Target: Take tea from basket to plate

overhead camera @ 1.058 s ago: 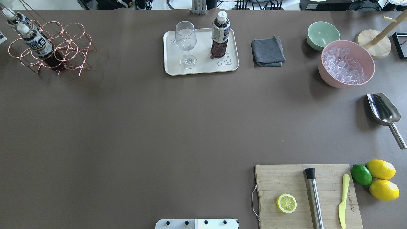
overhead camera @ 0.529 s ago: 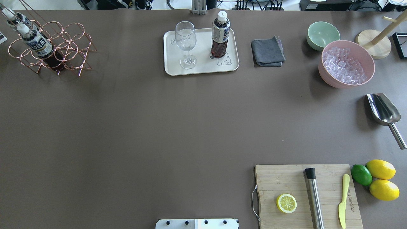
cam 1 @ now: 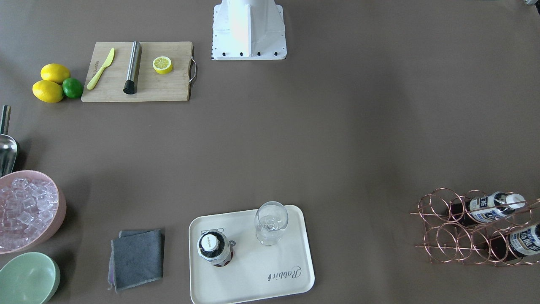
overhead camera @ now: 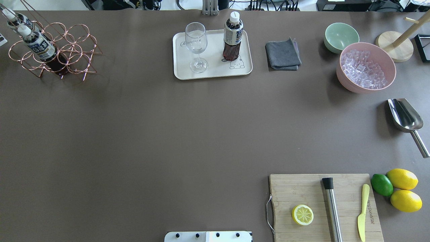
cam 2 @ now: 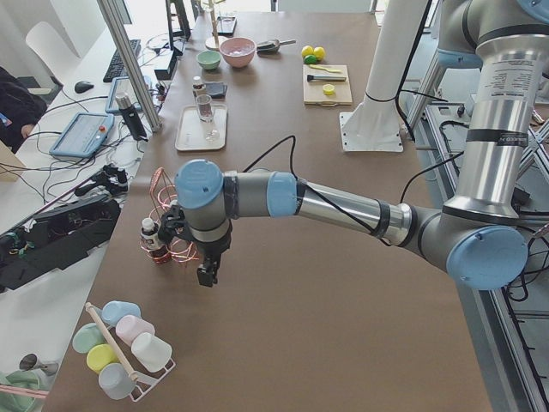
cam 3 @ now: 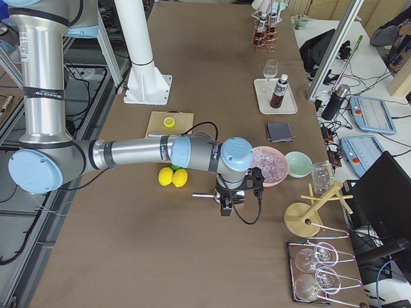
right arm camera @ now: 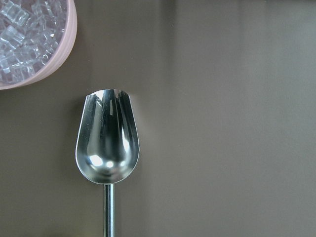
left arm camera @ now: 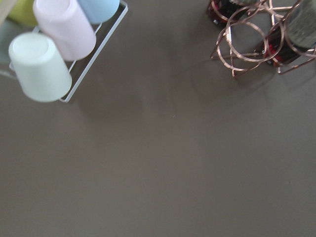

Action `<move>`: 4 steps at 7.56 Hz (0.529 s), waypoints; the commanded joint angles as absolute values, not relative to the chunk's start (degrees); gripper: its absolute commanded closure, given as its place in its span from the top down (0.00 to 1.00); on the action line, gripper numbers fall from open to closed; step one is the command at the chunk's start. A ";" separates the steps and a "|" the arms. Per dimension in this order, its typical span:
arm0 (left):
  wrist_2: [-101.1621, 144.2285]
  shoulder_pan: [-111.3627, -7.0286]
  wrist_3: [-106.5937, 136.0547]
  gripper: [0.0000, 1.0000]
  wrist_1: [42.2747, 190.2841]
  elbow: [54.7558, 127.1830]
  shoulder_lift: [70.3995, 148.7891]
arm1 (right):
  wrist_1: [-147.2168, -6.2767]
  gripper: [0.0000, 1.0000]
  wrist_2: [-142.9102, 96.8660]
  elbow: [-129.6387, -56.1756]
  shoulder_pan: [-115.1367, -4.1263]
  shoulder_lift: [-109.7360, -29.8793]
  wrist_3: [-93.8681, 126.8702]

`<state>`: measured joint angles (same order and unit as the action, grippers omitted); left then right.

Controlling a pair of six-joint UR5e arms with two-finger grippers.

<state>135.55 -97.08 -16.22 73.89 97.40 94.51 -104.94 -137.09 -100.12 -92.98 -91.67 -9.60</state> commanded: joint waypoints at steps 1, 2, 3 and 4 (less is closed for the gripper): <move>135.62 -97.30 -15.65 0.99 74.27 93.01 89.91 | -104.94 1.00 -137.11 -100.11 -92.99 -91.67 -9.58; 135.79 -97.29 -12.95 0.99 74.18 91.51 91.04 | -104.94 1.00 -137.11 -100.11 -92.99 -91.67 -9.58; 135.79 -96.69 -4.65 0.99 74.27 91.67 91.66 | -105.03 1.00 -137.20 -100.11 -92.99 -91.67 -9.58; 135.79 -96.68 -2.74 0.99 74.79 91.58 91.93 | -105.03 1.00 -137.11 -100.02 -93.08 -91.76 -9.67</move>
<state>135.75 -96.97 -8.92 74.27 92.07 91.28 -104.98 -137.15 -100.10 -92.99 -91.67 -9.58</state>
